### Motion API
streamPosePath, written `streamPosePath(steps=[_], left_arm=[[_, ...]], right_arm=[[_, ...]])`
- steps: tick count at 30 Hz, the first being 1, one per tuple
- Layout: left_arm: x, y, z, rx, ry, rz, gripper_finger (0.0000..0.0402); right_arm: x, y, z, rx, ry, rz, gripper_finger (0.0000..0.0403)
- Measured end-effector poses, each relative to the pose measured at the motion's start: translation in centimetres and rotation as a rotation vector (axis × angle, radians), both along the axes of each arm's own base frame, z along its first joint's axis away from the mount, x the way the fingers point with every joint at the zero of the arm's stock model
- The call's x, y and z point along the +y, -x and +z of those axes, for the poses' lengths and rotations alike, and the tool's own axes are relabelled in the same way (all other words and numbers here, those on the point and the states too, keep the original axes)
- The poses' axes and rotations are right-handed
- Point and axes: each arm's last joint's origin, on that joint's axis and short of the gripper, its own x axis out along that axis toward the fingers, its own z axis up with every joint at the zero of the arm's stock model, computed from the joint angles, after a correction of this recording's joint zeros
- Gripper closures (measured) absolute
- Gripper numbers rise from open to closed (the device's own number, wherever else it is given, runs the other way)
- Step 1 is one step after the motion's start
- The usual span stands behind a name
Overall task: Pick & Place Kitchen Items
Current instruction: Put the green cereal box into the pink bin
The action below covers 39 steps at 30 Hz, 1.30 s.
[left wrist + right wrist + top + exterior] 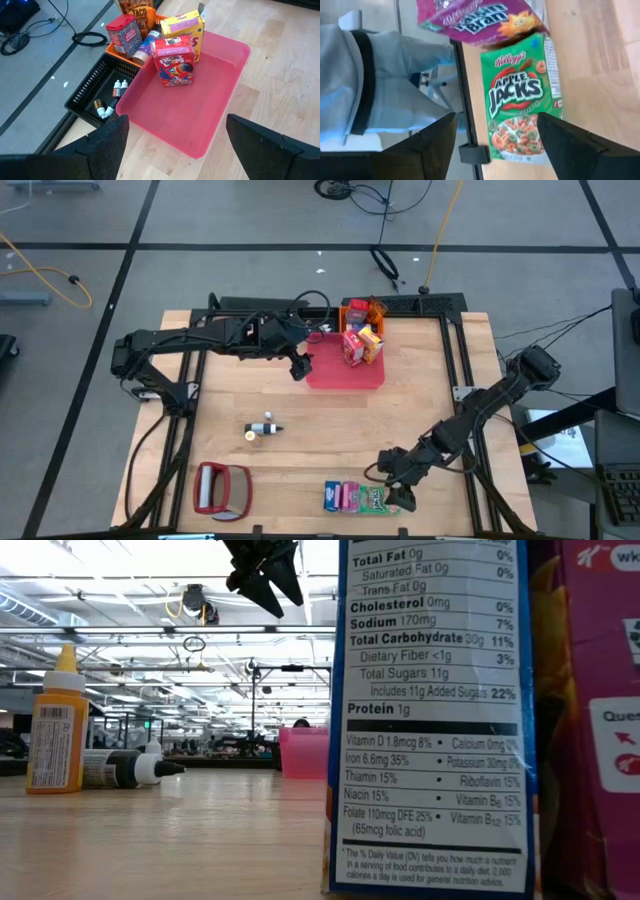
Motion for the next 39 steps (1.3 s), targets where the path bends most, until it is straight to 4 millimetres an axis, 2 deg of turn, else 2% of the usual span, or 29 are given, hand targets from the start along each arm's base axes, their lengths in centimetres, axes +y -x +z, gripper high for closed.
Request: streamPosePath(steps=[3, 7, 13, 16, 21, 24, 27, 30, 35, 39], left_arm=[[0.0, 0.0, 0.0, 0.004, -0.006, -0.007, 0.0066], [0.0, 0.0, 0.0, 0.011, -0.015, -0.019, 0.0066], [0.0, 0.0, 0.0, -0.015, 0.020, 0.024, 0.0066], [0.0, 0.0, 0.0, -0.031, 0.041, 0.050, 0.0066], [0.2, -0.2, -0.3, -0.018, 0.037, 0.048, 0.0066], [0.2, -0.2, -0.3, 0.003, 0.007, 0.012, 0.0066], [0.2, -0.4, -0.7, 0.042, -0.005, -0.022, 0.0066], [0.1, -0.3, -0.9, 0.061, -0.001, -0.044, 0.0066], [0.2, -0.7, -1.5, 0.088, 0.008, -0.043, 0.0066], [0.2, -0.9, -1.6, 0.084, 0.010, -0.040, 0.0066]], right_arm=[[0.2, -0.2, 0.3, -0.018, -0.039, -0.045, 0.0146], [0.9, -1.0, 1.9, -0.072, -0.161, -0.096, 0.0168], [3.0, -0.8, 5.0, -0.187, -0.210, 0.018, 0.0209], [4.5, -0.2, 6.1, -0.217, -0.260, 0.028, 0.0228], [8.0, 0.1, 8.3, -0.432, -0.324, -0.120, 0.0258], [9.6, -0.8, 9.0, -0.478, -0.276, -0.222, 0.0281], [11.1, -2.5, 9.8, -0.453, -0.260, -0.193, 0.0306], [10.9, -3.4, 9.9, -0.353, -0.130, -0.150, 0.0334], [8.6, -3.0, 8.3, -0.142, 0.089, -0.124, 0.0377], [7.4, -2.5, 7.4, 0.059, 0.119, -0.098, 0.0376]])
